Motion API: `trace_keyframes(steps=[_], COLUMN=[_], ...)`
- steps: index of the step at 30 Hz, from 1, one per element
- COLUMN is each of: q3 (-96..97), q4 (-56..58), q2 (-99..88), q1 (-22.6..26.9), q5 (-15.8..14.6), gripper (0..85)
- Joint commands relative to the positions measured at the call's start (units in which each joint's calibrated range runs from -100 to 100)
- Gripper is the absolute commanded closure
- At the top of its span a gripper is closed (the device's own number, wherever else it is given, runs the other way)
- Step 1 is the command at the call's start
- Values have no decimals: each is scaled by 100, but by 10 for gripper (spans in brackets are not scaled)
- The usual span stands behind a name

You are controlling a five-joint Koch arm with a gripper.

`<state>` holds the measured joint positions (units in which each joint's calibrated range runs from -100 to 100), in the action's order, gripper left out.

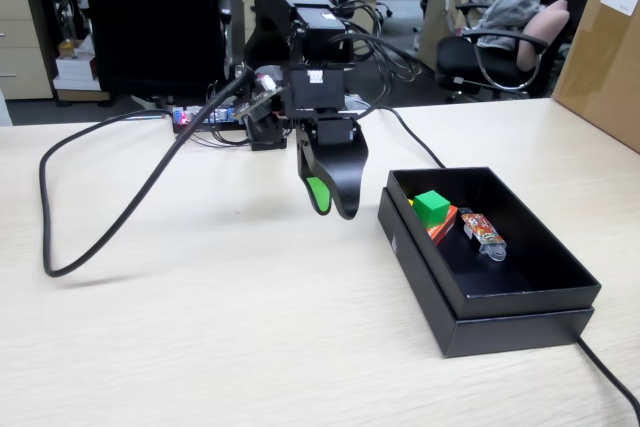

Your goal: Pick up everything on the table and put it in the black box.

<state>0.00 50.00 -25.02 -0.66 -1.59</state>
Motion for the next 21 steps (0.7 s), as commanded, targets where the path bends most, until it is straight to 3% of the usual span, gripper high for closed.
trace_keyframes(steps=[1,12,21], q3=[335,3926,5784], q4=[-607,-2732,-4071], q2=[-878,-3482,-4309], q1=[0,-29,-151], q5=[63,259,376], gripper=[414,414,371])
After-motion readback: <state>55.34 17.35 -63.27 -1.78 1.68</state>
